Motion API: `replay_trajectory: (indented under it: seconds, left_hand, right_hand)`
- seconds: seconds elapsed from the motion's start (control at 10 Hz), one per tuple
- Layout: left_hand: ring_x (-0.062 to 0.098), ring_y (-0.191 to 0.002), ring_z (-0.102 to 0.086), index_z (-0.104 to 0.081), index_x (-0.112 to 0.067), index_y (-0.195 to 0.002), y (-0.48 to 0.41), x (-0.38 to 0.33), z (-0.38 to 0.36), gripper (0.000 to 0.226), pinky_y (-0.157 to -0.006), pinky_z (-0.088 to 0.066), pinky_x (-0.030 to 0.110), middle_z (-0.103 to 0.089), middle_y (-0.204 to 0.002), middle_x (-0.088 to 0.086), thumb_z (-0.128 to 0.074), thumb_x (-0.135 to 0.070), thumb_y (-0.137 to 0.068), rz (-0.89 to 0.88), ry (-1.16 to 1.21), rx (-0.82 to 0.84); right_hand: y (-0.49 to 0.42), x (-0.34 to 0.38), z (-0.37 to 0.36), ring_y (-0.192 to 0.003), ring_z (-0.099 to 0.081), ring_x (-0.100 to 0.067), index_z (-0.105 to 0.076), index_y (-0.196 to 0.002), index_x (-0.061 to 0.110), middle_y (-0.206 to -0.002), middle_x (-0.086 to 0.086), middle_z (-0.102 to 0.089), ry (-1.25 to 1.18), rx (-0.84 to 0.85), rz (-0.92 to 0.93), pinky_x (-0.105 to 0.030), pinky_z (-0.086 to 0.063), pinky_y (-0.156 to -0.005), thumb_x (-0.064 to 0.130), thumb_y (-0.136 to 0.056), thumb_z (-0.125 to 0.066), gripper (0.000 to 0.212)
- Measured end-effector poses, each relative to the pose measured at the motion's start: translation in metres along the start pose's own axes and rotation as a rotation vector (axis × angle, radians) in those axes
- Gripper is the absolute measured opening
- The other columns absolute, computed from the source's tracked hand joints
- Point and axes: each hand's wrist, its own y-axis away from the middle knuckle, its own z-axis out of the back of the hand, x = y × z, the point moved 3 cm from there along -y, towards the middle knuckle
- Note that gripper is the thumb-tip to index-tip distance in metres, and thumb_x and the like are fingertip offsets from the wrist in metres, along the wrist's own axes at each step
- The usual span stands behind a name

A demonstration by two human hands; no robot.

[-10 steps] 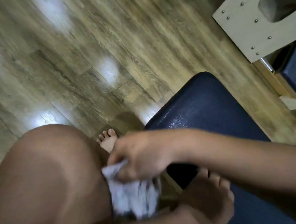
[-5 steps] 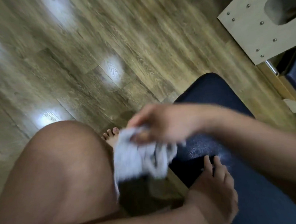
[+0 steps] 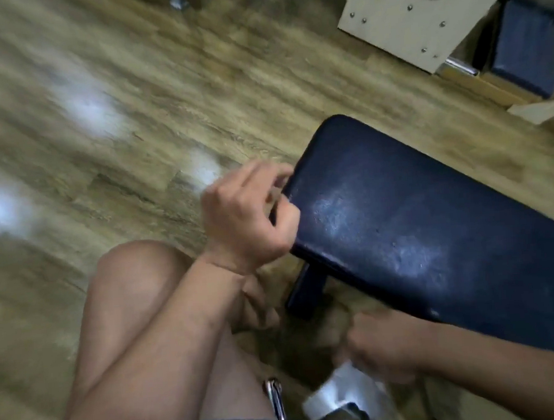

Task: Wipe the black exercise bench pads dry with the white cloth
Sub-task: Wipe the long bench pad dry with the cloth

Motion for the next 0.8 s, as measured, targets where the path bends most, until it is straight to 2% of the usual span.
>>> replay_trajectory:
  seconds: [0.1,0.2,0.3,0.4,0.5,0.6,0.7,0.8]
  left_hand:
    - [0.023,-0.088,-0.066,-0.072,-0.008,-0.098,-0.007,0.0,-0.009,0.029,-0.078,-0.054,0.035,-0.07,-0.097,0.006,-0.053,-0.013,-0.077,-0.083,0.034,-0.01]
    - [0.021,-0.087,-0.066,-0.071,-0.009,-0.096,-0.001,0.001,-0.004,0.02,-0.076,-0.054,0.035,-0.07,-0.096,0.003,-0.056,-0.01,-0.083,0.008,0.205,-0.141]
    - [0.016,-0.083,-0.062,-0.071,-0.016,-0.099,0.012,0.014,0.02,0.022,-0.073,-0.049,0.03,-0.069,-0.091,0.002,-0.052,-0.021,-0.088,0.175,0.322,-0.268]
    - [0.013,-0.084,-0.062,-0.072,-0.011,-0.097,0.02,0.006,0.016,0.028,-0.075,-0.048,0.023,-0.07,-0.093,0.007,-0.051,-0.026,-0.087,0.219,0.289,-0.214]
    - [0.009,-0.085,-0.061,-0.072,-0.008,-0.097,0.022,-0.004,-0.001,0.027,-0.075,-0.047,0.018,-0.07,-0.094,0.003,-0.053,-0.024,-0.088,0.269,0.269,-0.146]
    - [0.01,-0.09,-0.061,-0.072,-0.009,-0.097,0.02,-0.008,-0.016,0.027,-0.081,-0.049,0.026,-0.067,-0.095,-0.006,-0.053,-0.025,-0.088,0.236,0.264,-0.085]
    - [0.017,-0.098,-0.062,-0.07,-0.009,-0.096,0.015,-0.024,-0.053,0.031,-0.088,-0.046,0.029,-0.066,-0.099,-0.005,-0.052,-0.032,-0.087,0.127,0.203,0.085]
    - [0.023,-0.108,-0.06,-0.07,-0.009,-0.101,0.013,-0.045,-0.09,0.038,-0.096,-0.044,0.033,-0.067,-0.111,0.005,-0.051,-0.039,-0.086,0.017,0.131,0.27]
  right_hand:
    - [0.032,-0.024,-0.011,-0.099,-0.065,-0.025,-0.066,-0.11,0.031,-0.108,0.002,-0.066,0.094,-0.182,-0.192,-0.033,-0.053,-0.073,0.022,-0.088,-0.048,0.029]
    - [0.015,-0.016,0.016,-0.09,-0.065,-0.023,-0.071,-0.1,0.035,-0.103,0.005,-0.068,0.019,-0.73,-0.177,-0.032,-0.05,-0.057,0.024,-0.08,-0.052,0.03]
    - [-0.066,0.013,0.044,-0.1,-0.056,-0.025,-0.072,-0.102,0.03,-0.115,0.002,-0.063,0.144,-0.892,-0.133,-0.028,-0.039,-0.059,0.028,-0.076,-0.072,0.026]
    - [-0.096,0.008,0.023,-0.112,-0.045,-0.026,-0.069,-0.107,0.028,-0.129,0.002,-0.055,0.436,-0.721,-0.121,-0.033,-0.036,-0.07,0.028,-0.086,-0.062,0.022]
    - [-0.005,-0.035,-0.058,-0.1,-0.045,-0.027,-0.073,-0.094,0.021,-0.122,0.002,-0.064,0.408,-0.84,-0.034,-0.035,-0.038,-0.07,0.025,-0.093,-0.05,0.024]
    - [0.096,-0.141,-0.182,-0.091,-0.054,-0.021,-0.073,-0.105,0.021,-0.109,0.002,-0.068,0.113,-0.614,-0.142,-0.032,-0.046,-0.071,0.022,-0.096,-0.052,0.023]
    - [0.266,-0.288,-0.361,-0.091,-0.057,-0.01,-0.067,-0.116,0.038,-0.102,0.027,-0.064,-0.459,-0.593,-0.298,-0.021,-0.047,-0.079,0.015,-0.08,-0.078,0.043]
    - [0.35,-0.252,-0.362,-0.085,-0.057,-0.008,-0.071,-0.097,0.032,-0.095,0.027,-0.062,-0.341,-0.572,-0.475,-0.031,-0.049,-0.081,0.007,-0.06,-0.09,0.049]
